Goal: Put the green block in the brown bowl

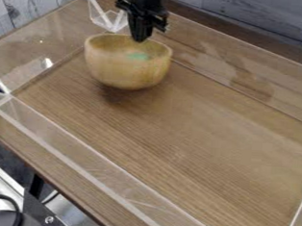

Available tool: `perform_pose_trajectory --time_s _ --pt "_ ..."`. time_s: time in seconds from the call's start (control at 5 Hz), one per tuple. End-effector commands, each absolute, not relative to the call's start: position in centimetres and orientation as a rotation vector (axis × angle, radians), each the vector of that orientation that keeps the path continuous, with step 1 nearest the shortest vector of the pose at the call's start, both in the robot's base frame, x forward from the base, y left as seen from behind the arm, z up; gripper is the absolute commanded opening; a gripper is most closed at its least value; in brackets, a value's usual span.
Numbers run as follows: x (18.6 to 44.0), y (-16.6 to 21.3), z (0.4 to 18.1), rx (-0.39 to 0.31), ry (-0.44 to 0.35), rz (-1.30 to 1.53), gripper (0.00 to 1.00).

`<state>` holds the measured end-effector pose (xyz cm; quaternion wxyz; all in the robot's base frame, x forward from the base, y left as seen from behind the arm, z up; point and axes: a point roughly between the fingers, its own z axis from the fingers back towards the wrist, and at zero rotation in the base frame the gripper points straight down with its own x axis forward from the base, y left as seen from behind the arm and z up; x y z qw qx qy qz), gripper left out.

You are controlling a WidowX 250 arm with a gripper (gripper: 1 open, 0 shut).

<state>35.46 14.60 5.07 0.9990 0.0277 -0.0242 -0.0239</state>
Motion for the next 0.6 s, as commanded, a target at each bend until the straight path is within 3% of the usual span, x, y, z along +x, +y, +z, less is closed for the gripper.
perform_pose_trajectory --time_s 0.0,0.4 --pt "36.2 16.8 5.7 0.106 -0.081 -0.009 0.0" --pt "36.8 17.4 3.3 0.13 -0.024 0.005 0.0"
